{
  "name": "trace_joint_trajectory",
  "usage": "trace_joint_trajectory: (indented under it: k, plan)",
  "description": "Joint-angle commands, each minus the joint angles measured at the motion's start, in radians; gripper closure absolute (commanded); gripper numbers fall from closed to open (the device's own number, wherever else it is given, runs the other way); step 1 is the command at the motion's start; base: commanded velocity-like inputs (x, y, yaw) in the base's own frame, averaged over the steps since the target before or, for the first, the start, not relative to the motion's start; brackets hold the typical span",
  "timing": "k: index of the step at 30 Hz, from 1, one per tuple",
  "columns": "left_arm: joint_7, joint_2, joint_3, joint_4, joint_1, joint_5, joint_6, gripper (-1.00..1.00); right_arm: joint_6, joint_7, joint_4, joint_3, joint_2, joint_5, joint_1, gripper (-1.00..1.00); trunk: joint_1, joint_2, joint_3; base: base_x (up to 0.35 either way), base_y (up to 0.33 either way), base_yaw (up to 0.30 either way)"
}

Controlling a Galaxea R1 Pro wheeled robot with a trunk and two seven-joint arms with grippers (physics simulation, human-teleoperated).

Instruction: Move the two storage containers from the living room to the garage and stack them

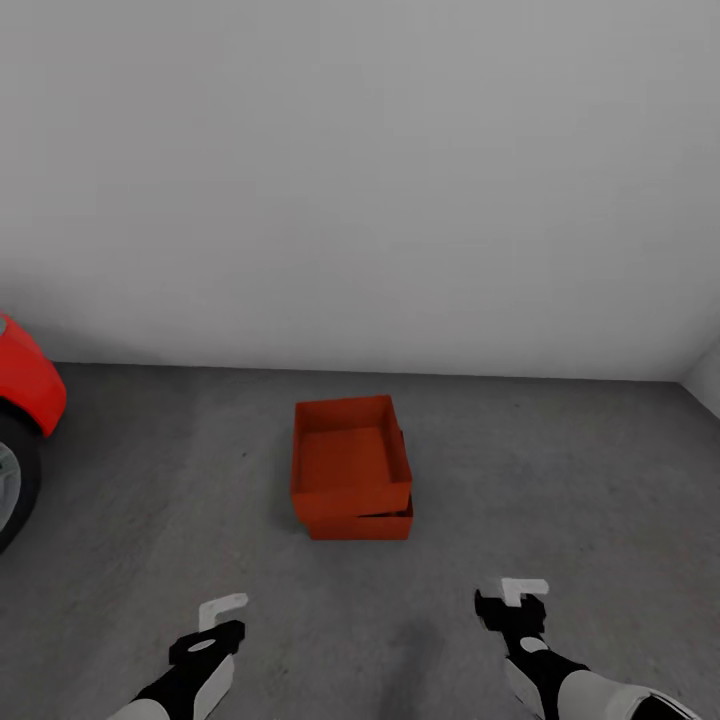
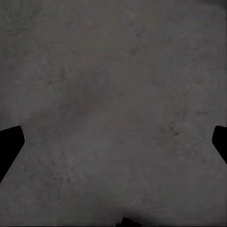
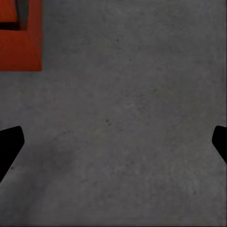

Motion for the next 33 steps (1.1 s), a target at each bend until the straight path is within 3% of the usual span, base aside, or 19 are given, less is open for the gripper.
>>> trace_joint_trajectory:
  k: [1, 7, 11, 15, 23, 26, 29, 33]
  plan:
    - [0.005, 0.011, -0.009, 0.025, 0.0, 0.009, 0.0, -1.0, 0.001, -0.002, 0.011, 0.011, -0.014, -0.005, 0.004, -1.0, 0.0, 0.0, -0.001, 0.0, 0.0, 0.0]
    - [0.004, 0.049, -0.01, 0.105, 0.0, 0.013, 0.0, -1.0, 0.005, 0.001, 0.028, 0.013, -0.035, -0.003, 0.006, -1.0, 0.0, 0.0, -0.001, 0.0, 0.0, 0.0]
    - [0.003, 0.057, -0.011, 0.175, 0.0, 0.012, -0.002, -1.0, 0.007, 0.002, 0.03, 0.013, -0.04, -0.003, 0.028, -1.0, 0.0, 0.0, -0.001, 0.0, 0.0, 0.0]
    - [0.002, 0.059, -0.01, 0.229, 0.002, 0.014, -0.002, -1.0, 0.015, 0.003, 0.031, 0.013, -0.05, -0.002, 0.096, -1.0, 0.0, 0.0, -0.001, 0.0, 0.0, 0.0]
    - [-0.009, 0.054, -0.01, 0.248, 0.01, 0.012, -0.002, -1.0, 0.082, 0.028, 0.031, 0.015, -0.053, 0.001, 0.236, -1.0, 0.0, 0.0, -0.001, 0.0, 0.0, 0.0]
    - [-0.051, 0.053, -0.01, 0.25, 0.026, 0.014, -0.002, -1.0, 0.136, 0.073, 0.031, 0.016, -0.053, 0.001, 0.269, -1.0, 0.0, 0.0, -0.001, 0.0, 0.0, 0.0]
    - [-0.196, 0.054, -0.01, 0.251, 0.104, 0.034, 0.0, -1.0, 0.237, 0.188, 0.031, 0.016, -0.042, 0.001, 0.356, -1.0, 0.0, 0.0, -0.001, 0.0, 0.0, 0.0]
    - [-0.259, 0.049, -0.01, 0.25, 0.162, 0.056, 0.0, -1.0, 0.195, 0.226, 0.031, 0.016, -0.036, 0.0, 0.479, -1.0, 0.0, 0.0, -0.001, 0.0, 0.0, 0.0]
